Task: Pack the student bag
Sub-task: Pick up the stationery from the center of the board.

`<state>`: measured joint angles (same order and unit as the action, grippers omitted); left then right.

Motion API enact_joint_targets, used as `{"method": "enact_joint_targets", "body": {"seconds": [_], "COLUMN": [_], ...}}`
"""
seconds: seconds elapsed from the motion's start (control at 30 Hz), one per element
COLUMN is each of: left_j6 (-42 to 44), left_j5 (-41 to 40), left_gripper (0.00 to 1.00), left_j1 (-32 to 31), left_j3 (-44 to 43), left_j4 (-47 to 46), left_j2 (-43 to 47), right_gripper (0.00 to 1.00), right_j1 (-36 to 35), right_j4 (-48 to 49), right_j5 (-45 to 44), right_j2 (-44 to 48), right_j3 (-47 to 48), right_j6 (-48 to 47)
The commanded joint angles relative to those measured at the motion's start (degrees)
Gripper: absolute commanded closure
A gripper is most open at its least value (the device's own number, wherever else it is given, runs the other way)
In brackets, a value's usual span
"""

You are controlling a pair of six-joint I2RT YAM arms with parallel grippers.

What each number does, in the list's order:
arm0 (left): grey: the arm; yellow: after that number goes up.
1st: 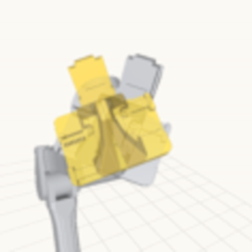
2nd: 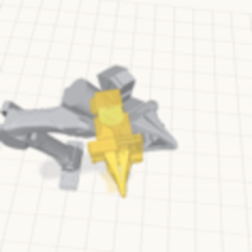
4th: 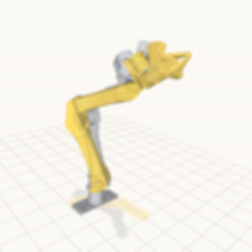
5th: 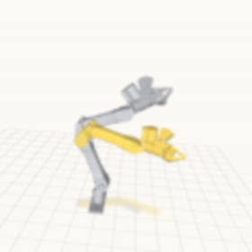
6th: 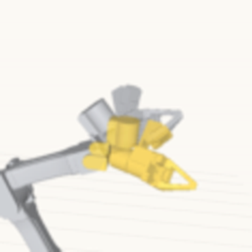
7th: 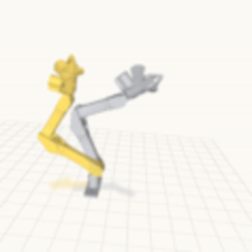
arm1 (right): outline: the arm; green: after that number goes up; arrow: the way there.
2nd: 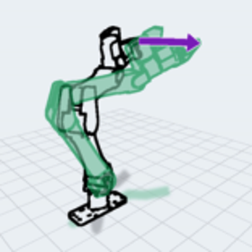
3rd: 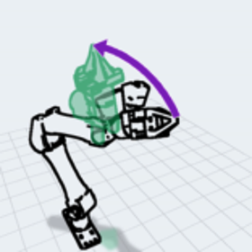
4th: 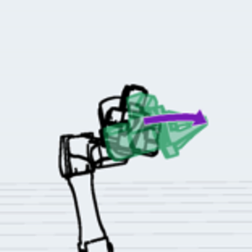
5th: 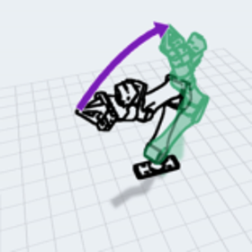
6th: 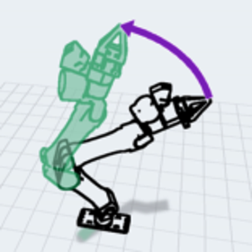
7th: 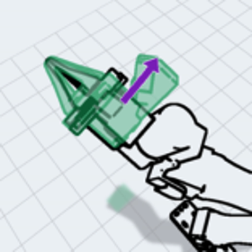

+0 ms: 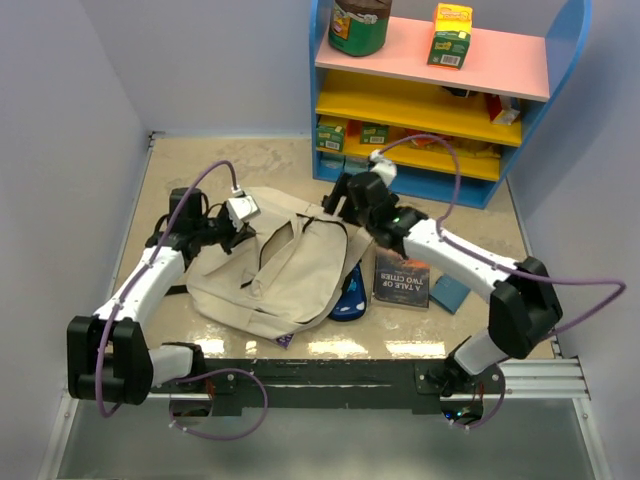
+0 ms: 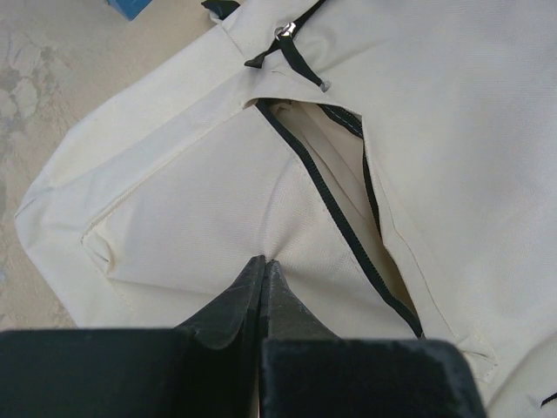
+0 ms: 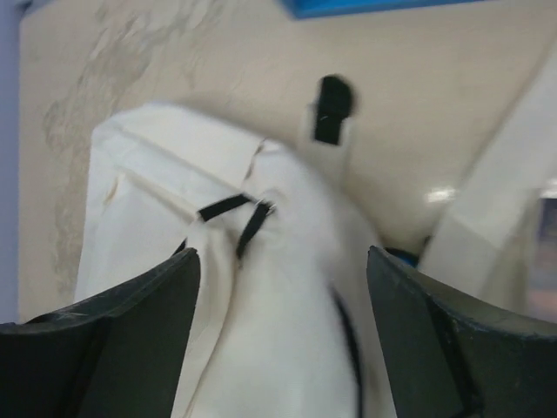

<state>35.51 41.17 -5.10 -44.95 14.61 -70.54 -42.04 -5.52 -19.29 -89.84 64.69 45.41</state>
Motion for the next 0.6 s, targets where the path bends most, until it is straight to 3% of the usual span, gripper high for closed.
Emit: {"method": "enact_joint_targets", "body": {"seconds": [0.0,0.1,0.3,0.57], "left_j6": [-0.2,0.4,1.2,1.6], "left_j5": [1.5,1.1,1.8,3.0], "left_gripper": [1.0,1.0,1.0,1.0], "left_j1": [0.7,0.7,0.6,0.6], "left_j3": [-3.1,-3.0,-3.1,-3.7], "left_j4": [-1.4,-1.4,-0.5,0.2], "left_j2": [2.4,2.5,3.0,3.0], "right_gripper": [0.17,0.11,0.09,0.11], "right_j1": [8.7,12.5,23.6,29.9], "right_j4": [-33.1,-42.3,-45.6,-47.1], "right_j5": [-8.8,-14.1,-13.9,-13.4], "right_j2": [1.7,4.4,13.6,7.1], "right_j3": [6.9,6.0,-3.2,-8.3], "right_j6": [8.0,11.5,14.1,10.3]}}
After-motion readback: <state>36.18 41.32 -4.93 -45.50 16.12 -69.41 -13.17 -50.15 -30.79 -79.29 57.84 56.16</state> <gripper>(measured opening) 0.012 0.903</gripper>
